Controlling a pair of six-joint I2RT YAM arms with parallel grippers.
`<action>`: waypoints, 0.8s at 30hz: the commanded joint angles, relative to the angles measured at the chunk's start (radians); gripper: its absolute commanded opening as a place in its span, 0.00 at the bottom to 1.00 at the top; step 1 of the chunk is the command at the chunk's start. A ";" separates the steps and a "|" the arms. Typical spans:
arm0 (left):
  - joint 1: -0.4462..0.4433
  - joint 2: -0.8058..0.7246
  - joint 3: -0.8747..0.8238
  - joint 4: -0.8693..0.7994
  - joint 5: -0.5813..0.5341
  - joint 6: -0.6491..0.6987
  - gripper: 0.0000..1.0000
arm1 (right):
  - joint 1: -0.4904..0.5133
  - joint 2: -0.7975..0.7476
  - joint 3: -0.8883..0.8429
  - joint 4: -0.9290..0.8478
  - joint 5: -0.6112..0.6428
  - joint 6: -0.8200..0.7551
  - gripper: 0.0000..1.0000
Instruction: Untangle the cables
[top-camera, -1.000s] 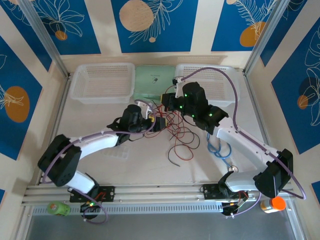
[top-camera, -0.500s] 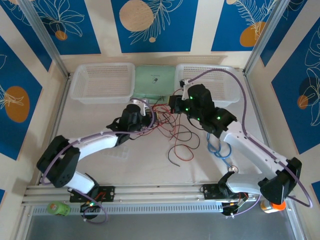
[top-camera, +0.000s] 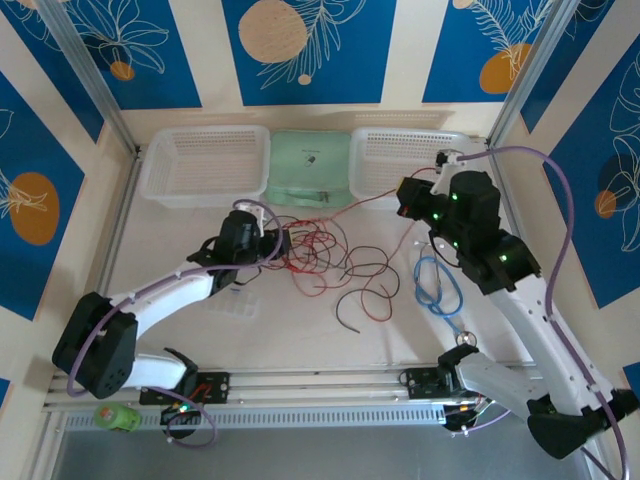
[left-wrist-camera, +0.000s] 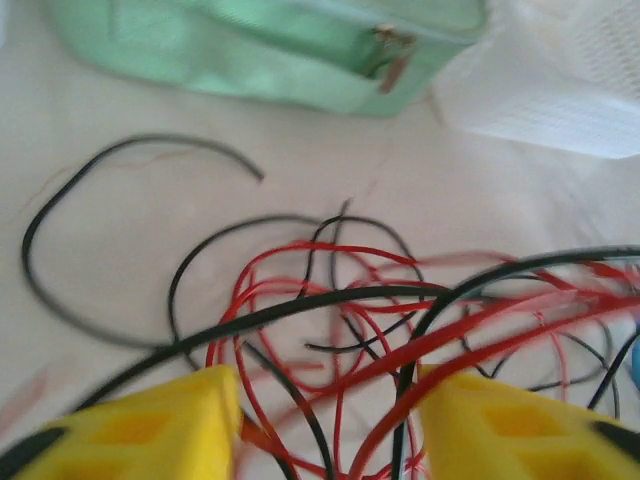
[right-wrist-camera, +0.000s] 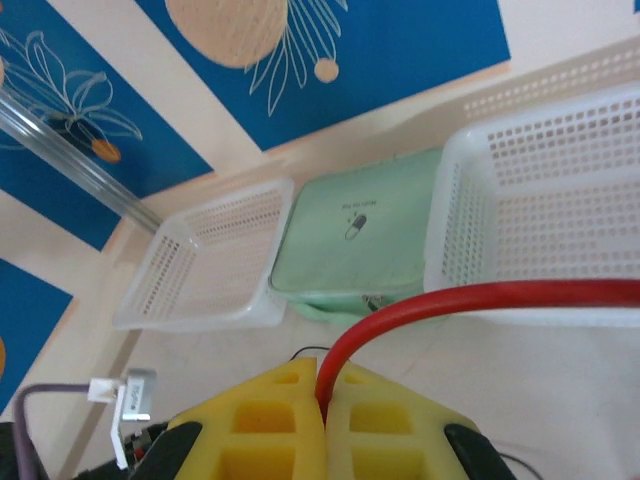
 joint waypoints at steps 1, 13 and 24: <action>0.012 -0.018 -0.008 -0.077 -0.028 0.026 0.58 | -0.014 0.000 0.022 -0.005 -0.037 0.022 0.00; 0.020 0.099 0.013 -0.138 -0.084 0.023 0.40 | -0.063 0.058 0.171 -0.042 -0.108 -0.023 0.00; 0.020 0.233 0.025 -0.158 -0.117 -0.007 0.39 | -0.160 0.262 0.648 -0.105 -0.215 -0.089 0.00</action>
